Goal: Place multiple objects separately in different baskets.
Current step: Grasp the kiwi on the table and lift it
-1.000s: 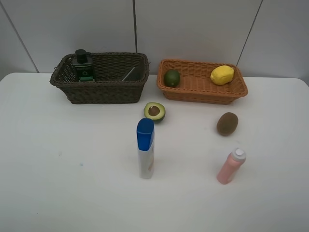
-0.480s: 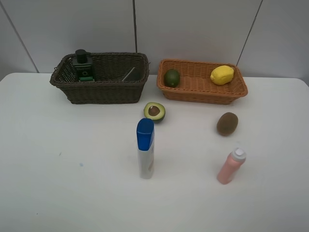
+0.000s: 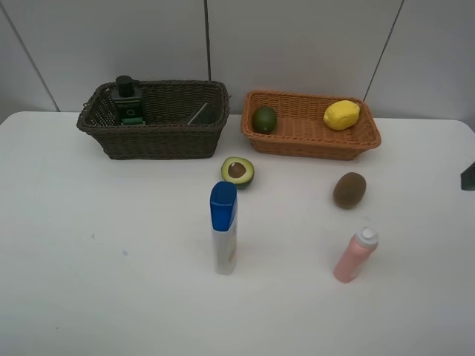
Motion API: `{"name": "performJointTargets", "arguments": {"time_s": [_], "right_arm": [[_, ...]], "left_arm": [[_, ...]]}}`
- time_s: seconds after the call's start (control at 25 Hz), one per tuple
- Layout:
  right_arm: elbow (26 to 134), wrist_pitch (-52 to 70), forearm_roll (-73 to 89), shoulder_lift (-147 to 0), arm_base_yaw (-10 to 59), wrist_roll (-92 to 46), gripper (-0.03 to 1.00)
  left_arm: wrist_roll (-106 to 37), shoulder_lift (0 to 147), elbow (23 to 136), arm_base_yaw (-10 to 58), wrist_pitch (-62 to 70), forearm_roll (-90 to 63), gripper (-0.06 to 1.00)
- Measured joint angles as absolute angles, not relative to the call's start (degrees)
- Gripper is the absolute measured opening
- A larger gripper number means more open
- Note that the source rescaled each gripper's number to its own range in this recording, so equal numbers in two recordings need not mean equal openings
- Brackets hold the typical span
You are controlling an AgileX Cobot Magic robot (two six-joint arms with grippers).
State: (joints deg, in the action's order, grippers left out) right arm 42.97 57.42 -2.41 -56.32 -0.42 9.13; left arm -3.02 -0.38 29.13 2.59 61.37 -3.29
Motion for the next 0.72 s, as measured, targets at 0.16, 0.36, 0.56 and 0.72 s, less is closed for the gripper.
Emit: {"name": "performJointTargets", "arguments": {"time_s": [0.16, 0.36, 0.56, 0.72], "right_arm": [[49.35, 57.54, 0.35, -70.69, 0.46, 9.12, 1.00], [55.42, 55.98, 0.64, -84.79, 7.25, 10.05, 1.00], [61.22, 52.38, 0.57, -95.83, 10.73, 10.99, 1.00], [65.90, 50.24, 0.45, -101.49, 11.09, 11.06, 1.00]], "left_arm": [[-3.02, -0.38, 29.13, 2.59, 61.37, -3.29, 1.00], [-3.02, -0.38, 29.13, 2.59, 61.35, -3.29, 1.00], [-3.02, -0.38, 29.13, 2.59, 61.35, -3.29, 1.00], [-3.02, -0.38, 29.13, 2.59, 61.35, -3.29, 1.00]]}}
